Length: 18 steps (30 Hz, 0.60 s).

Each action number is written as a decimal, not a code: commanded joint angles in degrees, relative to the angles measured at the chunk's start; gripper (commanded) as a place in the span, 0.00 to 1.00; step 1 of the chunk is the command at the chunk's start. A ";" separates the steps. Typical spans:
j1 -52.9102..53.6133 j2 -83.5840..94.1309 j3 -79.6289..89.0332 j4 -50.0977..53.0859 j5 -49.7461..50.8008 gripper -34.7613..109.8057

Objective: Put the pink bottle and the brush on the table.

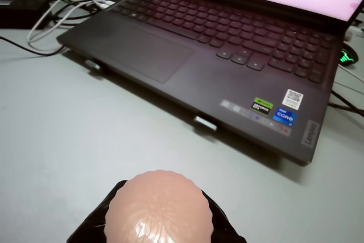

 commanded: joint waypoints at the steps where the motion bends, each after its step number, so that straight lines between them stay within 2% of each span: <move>1: 0.70 0.62 0.09 -0.79 -0.88 0.34; 9: 0.88 0.97 0.09 0.09 -0.88 0.40; 18: 2.11 1.85 0.09 2.37 -0.88 0.51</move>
